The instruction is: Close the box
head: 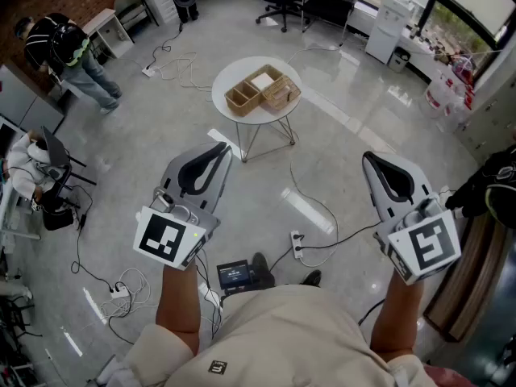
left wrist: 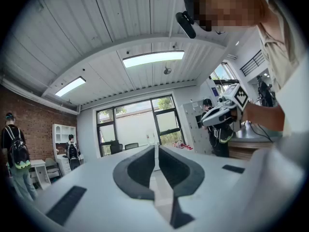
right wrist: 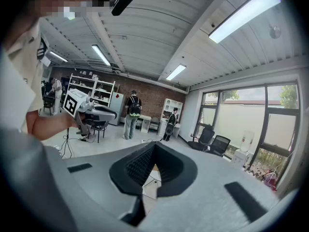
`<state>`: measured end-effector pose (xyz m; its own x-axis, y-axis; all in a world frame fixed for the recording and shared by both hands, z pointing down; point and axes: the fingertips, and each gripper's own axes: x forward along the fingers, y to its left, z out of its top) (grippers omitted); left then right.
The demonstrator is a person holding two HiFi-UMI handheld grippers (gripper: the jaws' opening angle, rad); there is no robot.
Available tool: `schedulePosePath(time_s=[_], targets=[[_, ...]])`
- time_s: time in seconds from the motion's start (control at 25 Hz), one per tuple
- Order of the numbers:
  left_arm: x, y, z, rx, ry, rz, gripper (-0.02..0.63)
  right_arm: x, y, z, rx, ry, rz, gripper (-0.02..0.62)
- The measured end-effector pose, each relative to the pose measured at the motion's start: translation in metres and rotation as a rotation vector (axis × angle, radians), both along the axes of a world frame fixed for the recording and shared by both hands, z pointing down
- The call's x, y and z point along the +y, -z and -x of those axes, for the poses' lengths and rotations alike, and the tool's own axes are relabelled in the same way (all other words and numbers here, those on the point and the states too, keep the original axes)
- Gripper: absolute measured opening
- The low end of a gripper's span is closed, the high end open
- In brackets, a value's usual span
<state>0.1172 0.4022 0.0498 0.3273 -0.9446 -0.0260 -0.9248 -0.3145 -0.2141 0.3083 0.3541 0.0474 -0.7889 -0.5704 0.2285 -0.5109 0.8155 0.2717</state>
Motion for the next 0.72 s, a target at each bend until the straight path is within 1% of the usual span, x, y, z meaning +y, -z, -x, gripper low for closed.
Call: schedulePosePath(time_s=[0.28,0.4,0.72], targets=[[-0.006,-0.004,0.017,0.004,-0.016,0.002,0.021,-0.004,-0.005,0.018,0.005,-0.012,0.005,-0.009],[-0.01,-0.01,0.027,0.009,-0.025,0.02,0.021,-0.007,-0.008,0.027,0.009,-0.02,0.009,-0.009],[-0.026,-0.011,0.063,0.023,-0.047,-0.008,0.021,-0.02,-0.019,0.066,0.009,-0.042,0.022,-0.009]])
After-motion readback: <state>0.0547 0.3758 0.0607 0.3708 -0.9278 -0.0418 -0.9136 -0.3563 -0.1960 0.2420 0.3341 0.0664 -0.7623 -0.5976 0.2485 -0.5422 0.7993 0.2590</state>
